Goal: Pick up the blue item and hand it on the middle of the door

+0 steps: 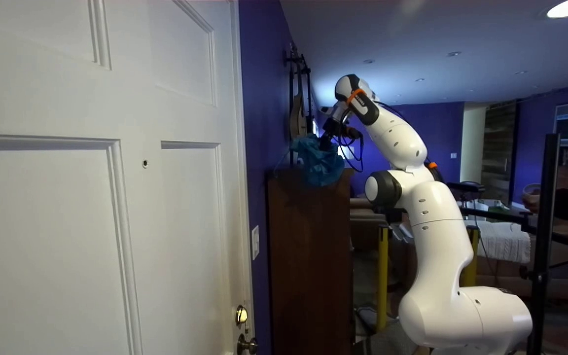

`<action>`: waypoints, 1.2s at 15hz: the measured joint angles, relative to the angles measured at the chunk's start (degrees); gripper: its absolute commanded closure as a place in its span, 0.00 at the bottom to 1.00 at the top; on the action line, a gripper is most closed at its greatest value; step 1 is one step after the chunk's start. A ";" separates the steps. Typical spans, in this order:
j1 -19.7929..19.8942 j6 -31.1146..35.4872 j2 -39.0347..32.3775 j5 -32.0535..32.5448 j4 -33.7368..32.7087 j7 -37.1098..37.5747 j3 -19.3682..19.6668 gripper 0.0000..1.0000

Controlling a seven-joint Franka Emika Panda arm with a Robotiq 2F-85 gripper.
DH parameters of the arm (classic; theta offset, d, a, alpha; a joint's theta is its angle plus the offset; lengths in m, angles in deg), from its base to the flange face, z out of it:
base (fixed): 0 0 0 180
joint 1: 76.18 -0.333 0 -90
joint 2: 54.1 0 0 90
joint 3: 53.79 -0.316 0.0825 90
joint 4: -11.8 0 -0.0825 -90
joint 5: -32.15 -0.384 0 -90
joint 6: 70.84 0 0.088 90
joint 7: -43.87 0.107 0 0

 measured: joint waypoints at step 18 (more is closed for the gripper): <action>-3.25 1.93 -1.30 -2.53 -0.08 3.80 -0.40 0.99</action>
